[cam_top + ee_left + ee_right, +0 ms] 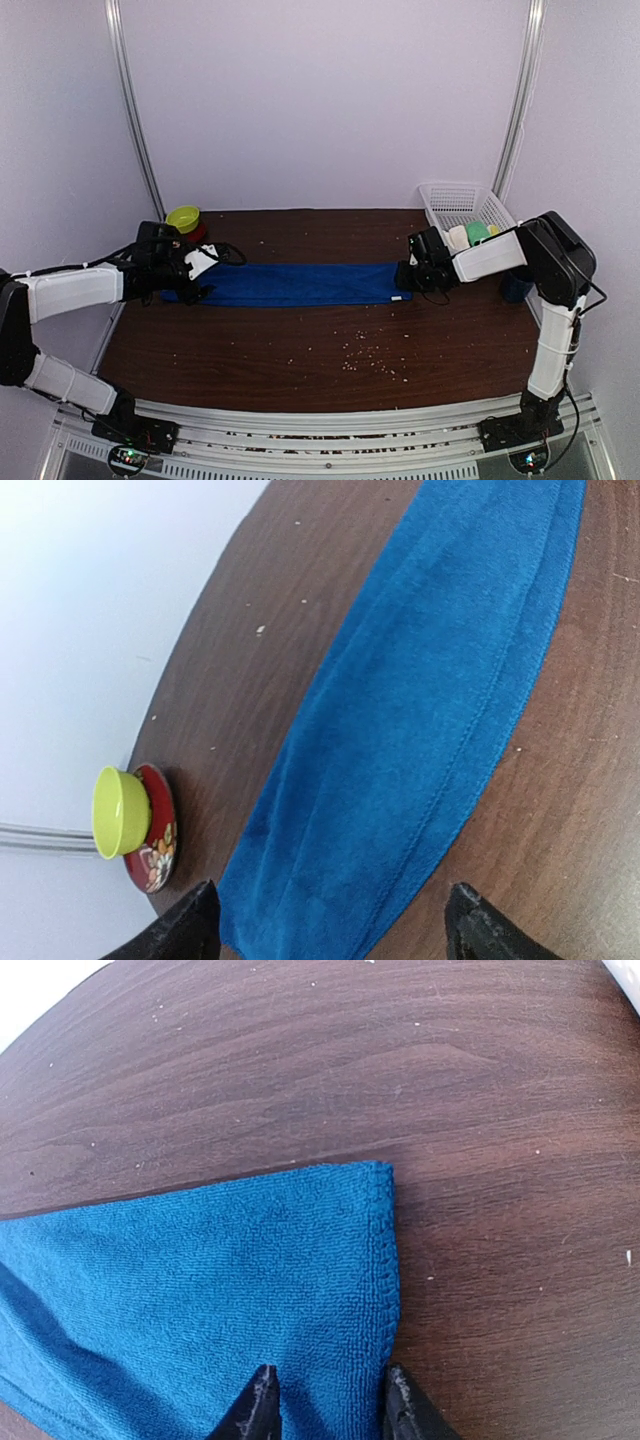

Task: Roll the towels
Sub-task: Pick up the towel from the center of the board.

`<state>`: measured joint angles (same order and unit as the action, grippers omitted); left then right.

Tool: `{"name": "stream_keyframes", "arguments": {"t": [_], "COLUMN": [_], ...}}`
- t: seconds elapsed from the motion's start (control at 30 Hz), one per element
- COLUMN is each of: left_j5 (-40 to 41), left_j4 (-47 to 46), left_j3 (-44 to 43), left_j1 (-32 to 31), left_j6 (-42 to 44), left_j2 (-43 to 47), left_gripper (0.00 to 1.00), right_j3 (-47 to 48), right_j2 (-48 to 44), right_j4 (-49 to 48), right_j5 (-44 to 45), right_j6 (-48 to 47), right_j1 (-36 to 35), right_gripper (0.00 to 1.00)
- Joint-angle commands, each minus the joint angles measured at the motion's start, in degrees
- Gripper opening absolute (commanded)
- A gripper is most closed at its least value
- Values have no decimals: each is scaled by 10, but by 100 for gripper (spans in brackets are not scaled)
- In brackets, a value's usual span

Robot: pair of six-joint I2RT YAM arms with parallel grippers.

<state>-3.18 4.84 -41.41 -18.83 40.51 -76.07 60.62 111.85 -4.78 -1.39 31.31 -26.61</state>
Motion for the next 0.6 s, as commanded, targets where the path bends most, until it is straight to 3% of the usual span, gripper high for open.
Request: {"name": "stream_keyframes", "arguments": {"t": [0.0,0.1,0.27,0.57], "left_j5": [4,7,6,35], "left_j4": [8,14,23,34], "left_j3": [21,28,37,60], "left_j1": [24,37,58,84], "left_j6": [-25,-35,-52,-67], "left_j2": [47,66,86,107], "left_gripper": [79,79,79,81], "right_j3": [3,11,15,91], "right_j2": [31,38,27,-68], "right_j4": [29,33,40,171], "right_j5": [1,-1,15,134], "right_j6": [2,2,2,-68], "right_j1": [-12,-18,-19,-7], "right_gripper": [34,29,0,0]}}
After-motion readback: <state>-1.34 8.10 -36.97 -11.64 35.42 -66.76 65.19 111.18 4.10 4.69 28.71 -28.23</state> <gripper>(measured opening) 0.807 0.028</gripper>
